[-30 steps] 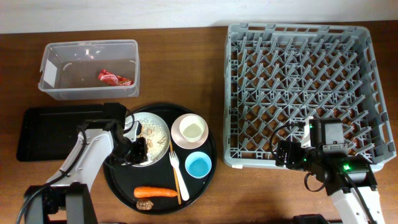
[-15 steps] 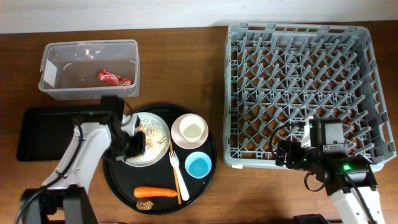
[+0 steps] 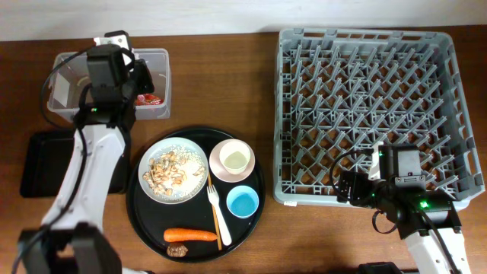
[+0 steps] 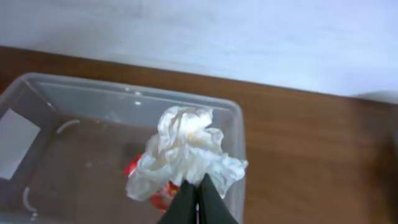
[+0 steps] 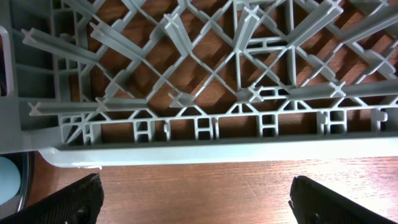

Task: Sort waste into correct bins and load items into the dishwasher rack
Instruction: 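Drop the white tissue into the clear bin with the left gripper, then grasp the white paper cup off the pink bowl with the left gripper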

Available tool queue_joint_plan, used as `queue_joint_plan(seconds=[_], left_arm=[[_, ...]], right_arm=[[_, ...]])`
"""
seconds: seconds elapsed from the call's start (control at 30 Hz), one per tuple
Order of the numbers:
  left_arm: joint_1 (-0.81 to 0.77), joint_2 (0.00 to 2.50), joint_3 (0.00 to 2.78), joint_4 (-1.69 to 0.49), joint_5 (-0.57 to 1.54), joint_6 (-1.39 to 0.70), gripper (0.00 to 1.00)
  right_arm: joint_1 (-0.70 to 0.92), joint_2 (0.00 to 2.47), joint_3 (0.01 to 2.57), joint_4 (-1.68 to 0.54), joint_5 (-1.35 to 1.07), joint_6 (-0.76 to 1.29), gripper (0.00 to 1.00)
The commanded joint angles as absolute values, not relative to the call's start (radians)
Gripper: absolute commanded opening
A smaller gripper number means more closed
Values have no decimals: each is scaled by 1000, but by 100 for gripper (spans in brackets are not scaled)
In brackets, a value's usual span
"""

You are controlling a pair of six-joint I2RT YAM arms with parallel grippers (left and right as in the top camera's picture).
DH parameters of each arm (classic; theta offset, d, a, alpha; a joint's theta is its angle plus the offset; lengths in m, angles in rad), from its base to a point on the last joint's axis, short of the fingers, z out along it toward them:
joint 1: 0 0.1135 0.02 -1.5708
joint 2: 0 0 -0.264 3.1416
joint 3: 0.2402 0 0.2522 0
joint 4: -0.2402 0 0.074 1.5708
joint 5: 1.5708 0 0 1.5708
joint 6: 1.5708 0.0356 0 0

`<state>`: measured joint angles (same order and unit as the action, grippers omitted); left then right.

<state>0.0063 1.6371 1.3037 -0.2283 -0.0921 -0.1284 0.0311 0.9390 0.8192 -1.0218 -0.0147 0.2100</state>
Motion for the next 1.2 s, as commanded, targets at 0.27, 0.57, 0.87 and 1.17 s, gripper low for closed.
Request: queue_joint_plan(seconds=[0.27,0.57,0.87,1.17], left_arm=[[36,1752,1332,-222,-113,-51,66],[10,1637,1342,-458,312,-52,75],[-187,1616,1323,-881,397,-52,99],[-273,1623,1294,-917,392,-60,89]], right_arm=[[25,939,832,-1022,1,219,99],[25,939,832,-1022,1,219,99],[25,939,832,-1022,-33,219,99],[25,939,832,-1021,-33,219,99]])
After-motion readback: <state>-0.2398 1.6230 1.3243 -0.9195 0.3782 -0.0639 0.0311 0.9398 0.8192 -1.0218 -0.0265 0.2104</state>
